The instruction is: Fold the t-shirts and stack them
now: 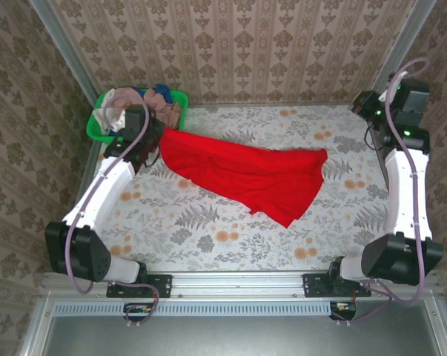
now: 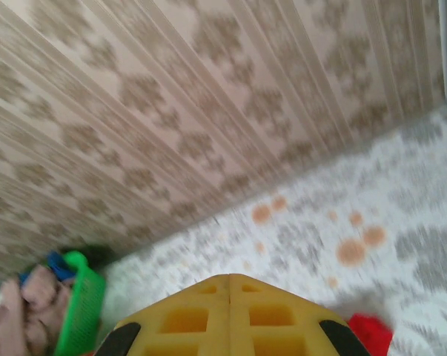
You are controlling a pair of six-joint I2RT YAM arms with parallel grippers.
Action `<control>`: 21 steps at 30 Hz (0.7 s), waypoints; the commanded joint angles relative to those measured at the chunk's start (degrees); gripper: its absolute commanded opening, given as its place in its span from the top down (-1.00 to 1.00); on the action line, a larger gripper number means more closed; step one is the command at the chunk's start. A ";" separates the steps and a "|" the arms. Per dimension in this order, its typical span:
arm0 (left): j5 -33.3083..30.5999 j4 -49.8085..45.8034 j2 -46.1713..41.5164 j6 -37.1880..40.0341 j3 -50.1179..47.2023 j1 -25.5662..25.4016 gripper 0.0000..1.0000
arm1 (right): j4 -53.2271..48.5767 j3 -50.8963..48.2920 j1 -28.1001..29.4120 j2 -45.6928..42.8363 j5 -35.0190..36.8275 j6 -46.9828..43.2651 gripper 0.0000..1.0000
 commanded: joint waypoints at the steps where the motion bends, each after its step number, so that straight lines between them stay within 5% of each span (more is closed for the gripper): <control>1: -1.84 -3.55 -2.37 7.55 7.95 1.07 1.00 | 4.76 5.70 -0.07 -3.64 -2.34 1.87 1.00; 5: -0.08 -5.63 -2.30 10.19 12.10 2.18 1.00 | 3.74 4.59 -0.11 -4.84 -4.16 0.07 0.91; 9: 2.35 -5.78 -3.06 6.88 6.62 3.05 1.00 | 4.98 -6.62 0.96 -5.69 -7.27 0.42 0.19; 12: 2.61 -4.90 -4.58 4.55 1.98 3.15 1.00 | 5.68 -15.11 4.88 -6.10 -6.98 -2.20 -0.05; 21: 0.10 -7.34 -8.19 2.54 -4.66 4.76 1.00 | 9.73 -30.84 21.24 5.31 -2.49 -6.97 -0.15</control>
